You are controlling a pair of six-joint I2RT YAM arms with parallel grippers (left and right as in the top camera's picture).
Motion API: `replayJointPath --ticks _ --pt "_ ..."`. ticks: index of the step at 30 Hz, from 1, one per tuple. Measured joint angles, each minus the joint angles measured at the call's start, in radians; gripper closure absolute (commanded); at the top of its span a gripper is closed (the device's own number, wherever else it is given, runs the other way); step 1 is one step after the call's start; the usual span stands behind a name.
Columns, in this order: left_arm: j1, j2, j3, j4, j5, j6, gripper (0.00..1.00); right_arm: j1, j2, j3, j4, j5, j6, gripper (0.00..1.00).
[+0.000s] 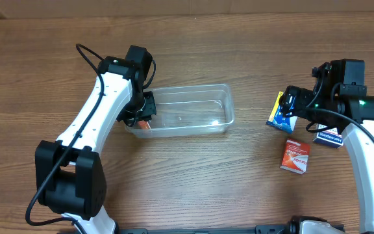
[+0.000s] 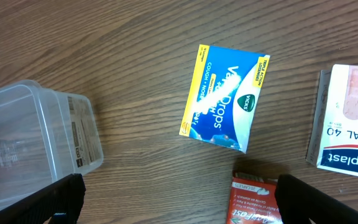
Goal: Pack container
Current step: 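Place the orange pill bottle beside the dark bottle in the container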
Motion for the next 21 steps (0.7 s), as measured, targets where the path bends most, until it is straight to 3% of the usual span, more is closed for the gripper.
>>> replayJointPath --ticks 12,13,14,15,16,18,21 --pt "0.0 0.0 0.0 -0.023 -0.034 0.0 0.96 0.0 0.0 0.0 -0.001 0.0 0.0 0.0" --pt "0.0 0.0 0.0 -0.024 -0.038 0.0 0.91 0.0 0.0 0.0 0.0 0.0 -0.001 0.0" --pt "0.0 0.0 0.0 -0.025 -0.041 0.0 0.8 0.0 0.0 0.0 0.0 -0.001 0.0 0.0" --pt "0.0 0.0 0.0 -0.026 -0.044 0.0 0.62 0.0 0.0 0.0 0.0 0.0 0.0 0.0" --pt "0.0 0.0 0.0 -0.026 -0.048 0.0 0.55 0.0 0.0 0.0 0.0 0.0 0.0 0.0" --pt "0.0 0.0 0.0 -0.027 -0.058 -0.004 0.44 0.0 0.0 0.0 0.0 0.0 0.0 0.0" --pt "0.0 0.003 0.0 -0.026 -0.064 -0.018 0.42 0.0 0.0 0.0 0.0 0.0 0.0 0.0"
